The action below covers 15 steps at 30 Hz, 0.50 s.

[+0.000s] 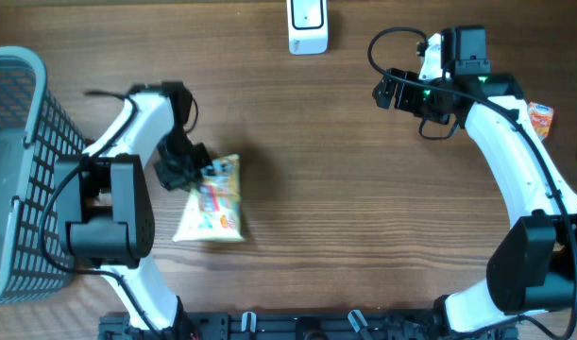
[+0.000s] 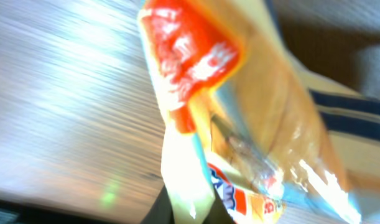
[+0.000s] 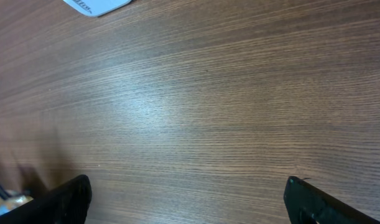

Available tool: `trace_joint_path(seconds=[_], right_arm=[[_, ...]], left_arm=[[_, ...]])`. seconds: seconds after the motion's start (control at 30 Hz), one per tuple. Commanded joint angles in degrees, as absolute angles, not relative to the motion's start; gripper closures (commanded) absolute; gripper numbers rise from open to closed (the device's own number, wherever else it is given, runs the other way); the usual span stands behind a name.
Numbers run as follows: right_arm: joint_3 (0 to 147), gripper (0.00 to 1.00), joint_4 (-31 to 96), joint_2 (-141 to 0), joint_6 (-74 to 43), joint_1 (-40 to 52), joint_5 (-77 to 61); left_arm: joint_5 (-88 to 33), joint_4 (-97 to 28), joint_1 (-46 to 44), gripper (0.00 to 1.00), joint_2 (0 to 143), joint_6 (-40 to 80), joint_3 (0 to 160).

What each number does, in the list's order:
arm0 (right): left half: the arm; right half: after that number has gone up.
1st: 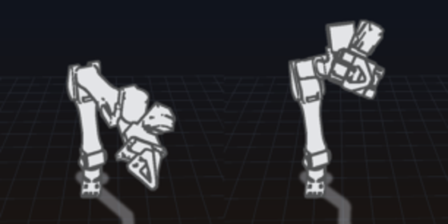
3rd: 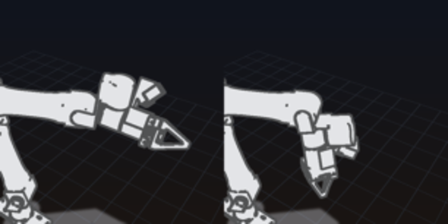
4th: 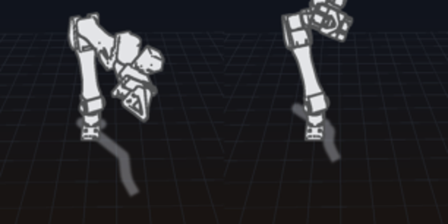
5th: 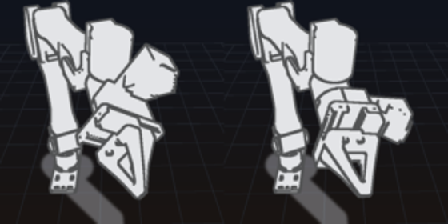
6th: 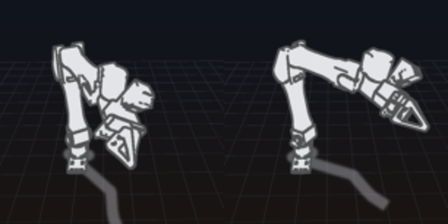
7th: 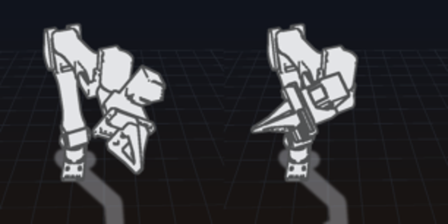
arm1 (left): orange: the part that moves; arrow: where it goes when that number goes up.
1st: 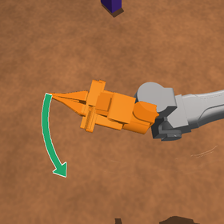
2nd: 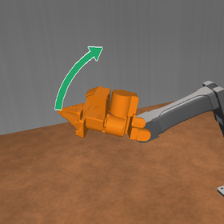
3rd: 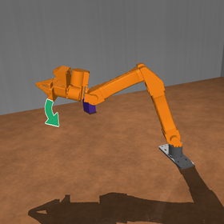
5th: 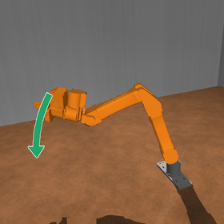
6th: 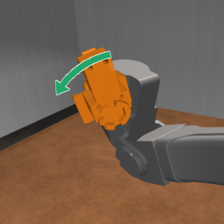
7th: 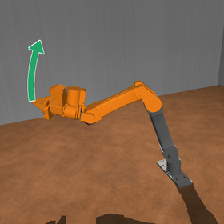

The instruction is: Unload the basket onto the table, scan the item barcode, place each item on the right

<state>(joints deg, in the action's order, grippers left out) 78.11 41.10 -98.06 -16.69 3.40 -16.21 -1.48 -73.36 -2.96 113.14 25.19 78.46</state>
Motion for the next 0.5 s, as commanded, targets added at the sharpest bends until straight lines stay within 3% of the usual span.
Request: trace_joint_path(seconds=[0.0,0.23,0.33,0.47], right_arm=[[78.26,0.00,40.99,-98.83,-17.10,3.36,-15.46],[78.26,0.00,40.99,-98.83,-17.10,3.36,-15.46],[78.26,0.00,40.99,-98.83,-17.10,3.36,-15.46],[78.26,0.00,40.99,-98.83,-17.10,3.36,-15.46]], left_arm=[[24.67,-79.61,-6.74,0.96,107.98,37.04,91.55],[59.88,-83.37,-14.59,0.96,107.46,47.22,97.86],[65.01,-83.53,-14.26,0.96,112.44,47.18,96.44],[62.57,-84.23,-16.71,0.96,117.40,47.20,96.42]])
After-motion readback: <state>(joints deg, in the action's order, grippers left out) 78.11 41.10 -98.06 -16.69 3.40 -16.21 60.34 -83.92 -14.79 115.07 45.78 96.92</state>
